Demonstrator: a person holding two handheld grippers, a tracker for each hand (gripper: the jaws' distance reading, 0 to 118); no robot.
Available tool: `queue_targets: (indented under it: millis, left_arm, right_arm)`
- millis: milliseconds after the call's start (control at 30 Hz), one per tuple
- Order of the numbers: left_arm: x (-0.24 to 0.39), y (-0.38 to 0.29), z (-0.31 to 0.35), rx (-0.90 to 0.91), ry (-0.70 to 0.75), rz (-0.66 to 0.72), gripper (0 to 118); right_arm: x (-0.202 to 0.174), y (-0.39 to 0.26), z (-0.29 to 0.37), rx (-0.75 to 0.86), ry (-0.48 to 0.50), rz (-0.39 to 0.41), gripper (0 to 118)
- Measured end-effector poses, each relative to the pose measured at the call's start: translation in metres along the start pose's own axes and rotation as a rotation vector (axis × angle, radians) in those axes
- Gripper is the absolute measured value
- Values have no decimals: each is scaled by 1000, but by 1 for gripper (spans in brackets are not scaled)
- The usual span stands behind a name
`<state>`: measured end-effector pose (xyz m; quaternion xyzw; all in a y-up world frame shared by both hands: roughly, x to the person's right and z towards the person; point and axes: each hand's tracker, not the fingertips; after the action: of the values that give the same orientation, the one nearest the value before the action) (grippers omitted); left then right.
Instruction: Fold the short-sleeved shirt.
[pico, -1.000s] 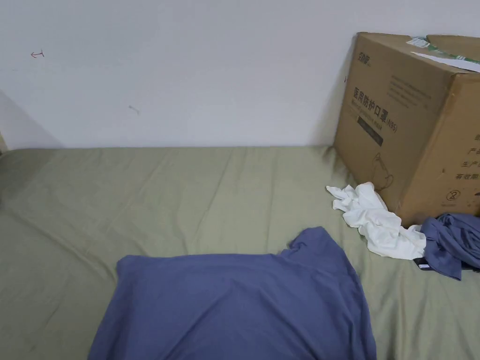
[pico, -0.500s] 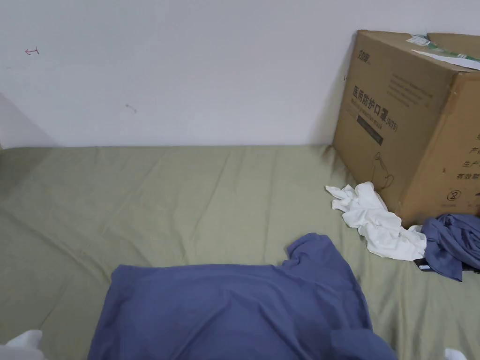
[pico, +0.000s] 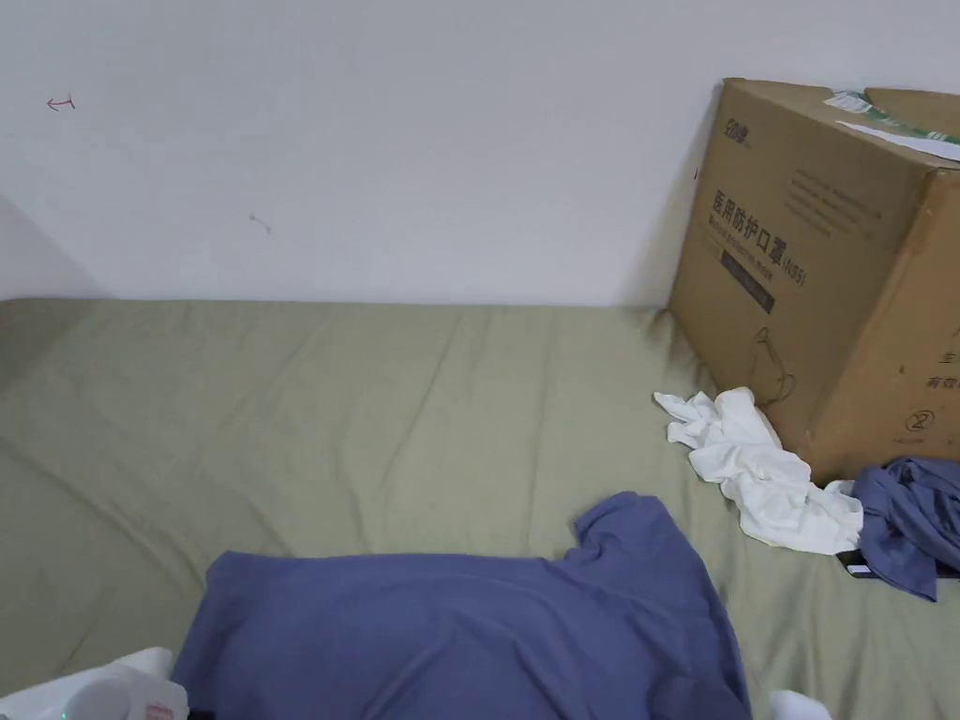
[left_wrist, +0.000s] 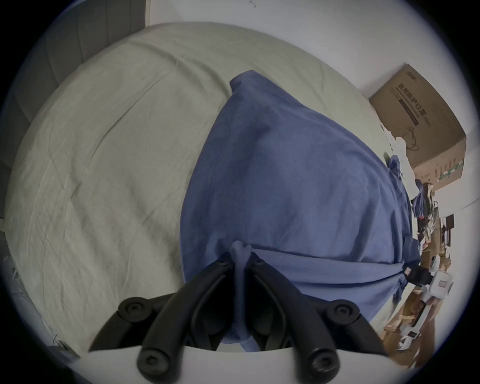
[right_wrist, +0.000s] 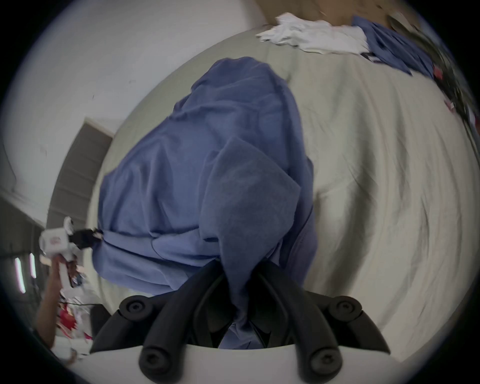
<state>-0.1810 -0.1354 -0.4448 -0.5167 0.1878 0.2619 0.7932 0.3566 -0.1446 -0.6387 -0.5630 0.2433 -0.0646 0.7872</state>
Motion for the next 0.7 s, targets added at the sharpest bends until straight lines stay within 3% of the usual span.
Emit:
queue_targets:
  millis: [67, 100, 133, 167, 367, 433, 467, 500, 533, 567, 600, 633, 700]
  left_arm:
    - [2, -5, 7, 21, 4, -22, 19]
    - [3, -5, 11, 16, -3, -22, 32]
    - [5, -4, 18, 9, -24, -22, 61]
    - [9, -4, 32, 8, -35, -19, 79]
    - [42, -20, 126, 359, 39, -162, 81]
    - [48, -30, 154, 435, 3, -171, 81]
    - [49, -36, 167, 464, -24, -165, 79]
    - [51, -42, 177, 483, -44, -161, 66]
    - [52, -46, 185, 463, -63, -176, 23]
    - [54, -48, 188, 426, -72, -204, 6]
    - [56, -53, 190, 428, -58, -204, 6]
    - [56, -61, 194, 456, -56, -210, 6]
    - [53, -65, 196, 420, -94, -203, 4]
  right_arm:
    - [-6, -4, -2, 18, -28, 31, 10]
    - [-8, -5, -3, 22, -30, 34, 10]
    - [-8, -7, -2, 22, -35, 33, 10]
    - [-10, -8, -2, 22, -39, 38, 10]
    - [-19, -13, -7, 36, -92, 71, 10]
    - [-25, -16, -7, 43, -132, 128, 10]
    - [-29, -17, -8, 44, -149, 149, 10]
    - [-31, -18, -9, 45, -156, 155, 10]
    - [-32, -18, -10, 47, -161, 156, 10]
    - [-33, -20, -11, 52, -166, 154, 12]
    - [-34, -22, -10, 66, -175, 155, 17]
    - [-37, -24, -8, 94, -187, 185, 34]
    - [-49, -25, 4, 140, -244, 329, 83]
